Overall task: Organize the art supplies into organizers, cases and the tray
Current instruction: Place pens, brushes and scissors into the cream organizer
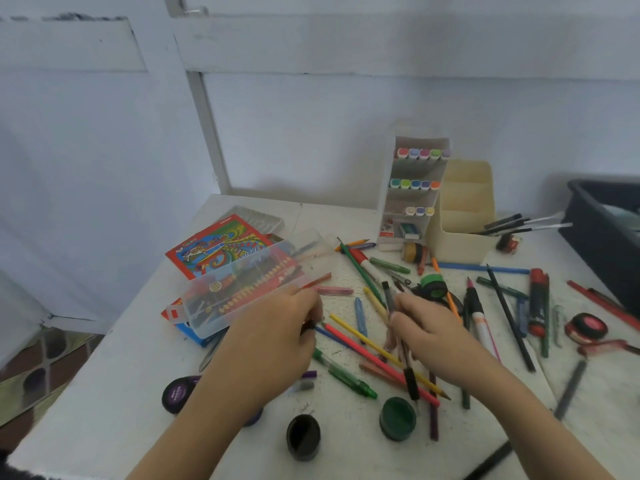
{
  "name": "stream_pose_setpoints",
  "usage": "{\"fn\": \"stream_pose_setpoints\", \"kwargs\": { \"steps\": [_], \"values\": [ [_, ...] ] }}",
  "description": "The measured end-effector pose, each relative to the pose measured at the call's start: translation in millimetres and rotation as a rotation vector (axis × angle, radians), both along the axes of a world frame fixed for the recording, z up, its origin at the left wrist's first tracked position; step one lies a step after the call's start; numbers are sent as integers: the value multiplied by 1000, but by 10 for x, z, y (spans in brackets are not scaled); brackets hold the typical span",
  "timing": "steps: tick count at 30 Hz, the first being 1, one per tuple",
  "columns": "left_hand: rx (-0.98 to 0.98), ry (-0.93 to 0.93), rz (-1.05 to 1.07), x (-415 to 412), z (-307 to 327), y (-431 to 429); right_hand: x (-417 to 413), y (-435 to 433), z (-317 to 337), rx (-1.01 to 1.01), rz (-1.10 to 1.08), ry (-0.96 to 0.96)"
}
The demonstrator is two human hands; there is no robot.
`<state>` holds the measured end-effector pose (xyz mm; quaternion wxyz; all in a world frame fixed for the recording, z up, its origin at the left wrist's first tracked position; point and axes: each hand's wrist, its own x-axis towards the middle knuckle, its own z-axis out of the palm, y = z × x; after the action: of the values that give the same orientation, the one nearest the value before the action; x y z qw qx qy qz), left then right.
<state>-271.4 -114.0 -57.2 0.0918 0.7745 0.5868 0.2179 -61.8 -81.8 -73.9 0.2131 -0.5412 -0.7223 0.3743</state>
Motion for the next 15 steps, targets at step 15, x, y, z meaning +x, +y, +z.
{"fn": "stream_pose_setpoints", "kwargs": {
  "steps": [15],
  "values": [
    [-120, -742, 52, 605, 9, 173, 198, 96, 235, -327, -333, 1034]
  ]
}}
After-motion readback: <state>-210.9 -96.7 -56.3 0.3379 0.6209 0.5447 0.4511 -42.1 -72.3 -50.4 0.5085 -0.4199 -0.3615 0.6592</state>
